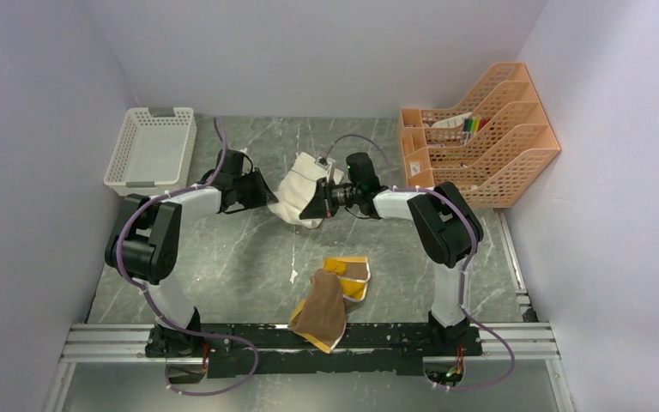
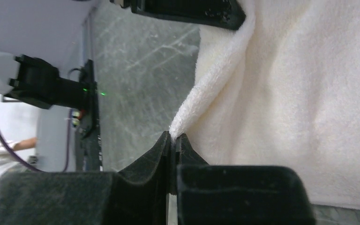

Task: Roll the towels
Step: Roll the towel at the center of the board.

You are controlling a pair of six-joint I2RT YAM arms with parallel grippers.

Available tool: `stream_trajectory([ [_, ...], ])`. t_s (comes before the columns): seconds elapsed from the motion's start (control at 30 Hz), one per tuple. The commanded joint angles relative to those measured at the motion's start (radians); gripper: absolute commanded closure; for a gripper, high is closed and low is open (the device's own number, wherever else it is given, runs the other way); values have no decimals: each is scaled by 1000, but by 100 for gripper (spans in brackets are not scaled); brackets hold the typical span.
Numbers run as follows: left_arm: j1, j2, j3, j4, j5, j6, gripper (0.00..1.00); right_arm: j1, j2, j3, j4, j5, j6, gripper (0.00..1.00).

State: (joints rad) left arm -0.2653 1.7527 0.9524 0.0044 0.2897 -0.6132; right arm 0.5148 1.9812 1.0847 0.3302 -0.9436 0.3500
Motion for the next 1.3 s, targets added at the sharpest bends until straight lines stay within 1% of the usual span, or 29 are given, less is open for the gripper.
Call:
stream_trajectory([
  [0.0, 5, 1, -10, 18, -9, 7, 71, -17, 62, -16, 179, -136, 206, 100],
  [0.23, 6, -4, -11, 18, -12, 10, 71, -17, 118, -2, 117, -124, 202, 100],
  [0.3, 6, -4, -12, 19, -13, 10, 71, -52, 133, 0, 98, -116, 202, 100],
  [0.5, 6, 2, -8, 18, -13, 11, 70, -94, 174, -32, 168, -123, 297, 100],
  [0.63, 6, 10, 2, 20, -9, 10, 70, -98, 214, -8, 95, -104, 273, 100],
  [0.73, 6, 15, 5, 24, -6, 7, 71, -98, 232, -2, 93, -121, 294, 100],
  [0.83, 6, 22, 5, 31, -3, 3, 71, -95, 228, -4, 116, -132, 316, 100],
  [1.03, 5, 25, 3, 33, -7, 3, 71, -66, 169, 24, 54, -153, 258, 99],
  [1.13, 6, 27, 3, 34, -6, 4, 71, -44, 150, 34, 46, -163, 258, 98],
  [1.27, 5, 25, 4, 27, -11, 6, 71, -27, 148, 17, 82, -167, 290, 95],
])
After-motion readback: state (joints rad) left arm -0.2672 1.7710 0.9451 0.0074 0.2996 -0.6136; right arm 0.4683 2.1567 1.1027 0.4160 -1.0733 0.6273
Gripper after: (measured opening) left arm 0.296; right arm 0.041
